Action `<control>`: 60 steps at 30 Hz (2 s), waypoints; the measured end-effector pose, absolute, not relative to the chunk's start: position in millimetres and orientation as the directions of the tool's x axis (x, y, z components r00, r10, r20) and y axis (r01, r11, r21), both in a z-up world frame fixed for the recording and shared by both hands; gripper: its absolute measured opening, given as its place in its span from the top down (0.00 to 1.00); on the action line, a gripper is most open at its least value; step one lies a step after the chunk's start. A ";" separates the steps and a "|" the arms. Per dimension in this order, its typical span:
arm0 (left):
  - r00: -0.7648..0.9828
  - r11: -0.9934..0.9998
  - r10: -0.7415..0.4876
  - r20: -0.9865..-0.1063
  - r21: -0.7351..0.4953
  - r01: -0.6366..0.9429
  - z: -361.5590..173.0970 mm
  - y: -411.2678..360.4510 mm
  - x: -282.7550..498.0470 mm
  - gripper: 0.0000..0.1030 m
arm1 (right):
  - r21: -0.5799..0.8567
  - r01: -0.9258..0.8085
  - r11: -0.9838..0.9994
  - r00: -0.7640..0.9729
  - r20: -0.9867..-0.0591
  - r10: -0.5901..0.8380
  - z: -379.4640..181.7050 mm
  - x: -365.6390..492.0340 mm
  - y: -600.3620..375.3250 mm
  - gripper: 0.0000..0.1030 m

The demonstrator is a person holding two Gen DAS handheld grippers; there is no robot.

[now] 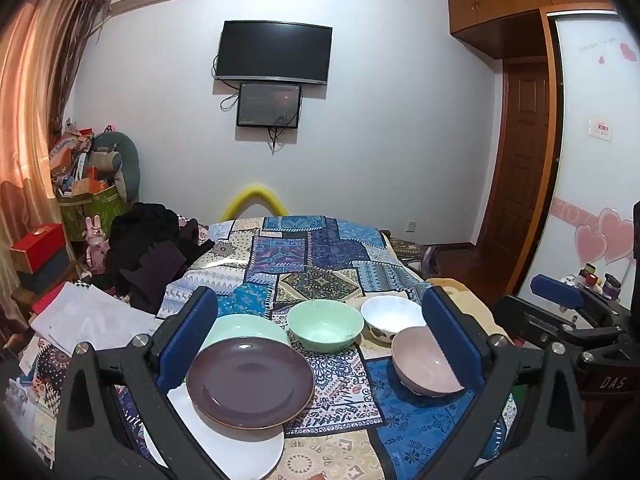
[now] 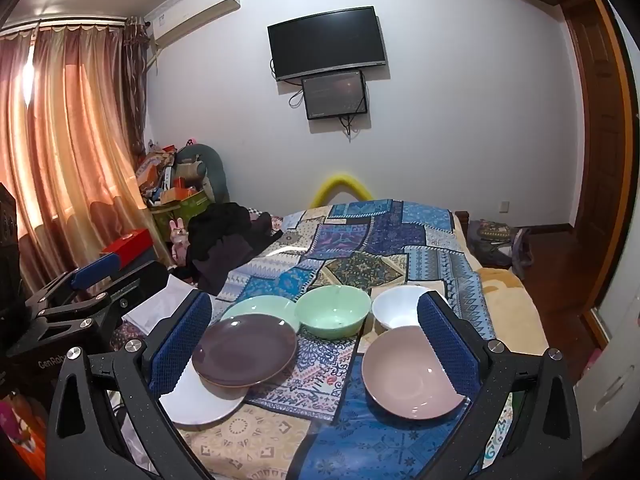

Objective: Organize plates and bowls

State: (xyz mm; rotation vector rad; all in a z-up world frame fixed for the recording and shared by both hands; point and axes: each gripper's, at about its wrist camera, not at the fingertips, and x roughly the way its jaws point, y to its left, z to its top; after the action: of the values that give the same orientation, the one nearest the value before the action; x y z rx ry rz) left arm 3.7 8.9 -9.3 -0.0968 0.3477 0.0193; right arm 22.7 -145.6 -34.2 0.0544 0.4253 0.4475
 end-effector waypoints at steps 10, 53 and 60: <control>0.942 0.995 0.002 -0.337 -0.090 -0.034 -10.1 5.4 4.9 0.00 | 0.141 -0.406 0.903 0.817 -0.386 0.428 -34.4 20.0 -142.3 0.00; 0.944 0.994 -0.006 -0.329 -0.104 -0.030 -2.8 5.4 0.7 0.00 | 0.149 -0.403 0.903 0.819 -0.381 0.428 -34.1 22.0 -149.1 0.00; 0.943 0.994 -0.005 -0.334 -0.102 -0.031 -2.3 6.4 1.4 0.00 | 0.150 -0.402 0.903 0.819 -0.383 0.428 -34.3 22.0 -149.3 0.00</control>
State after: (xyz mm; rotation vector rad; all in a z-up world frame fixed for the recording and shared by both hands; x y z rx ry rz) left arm 1.4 6.4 -2.3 -0.1069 0.3402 0.0133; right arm 22.0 -149.3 -34.3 0.0634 0.4230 0.4419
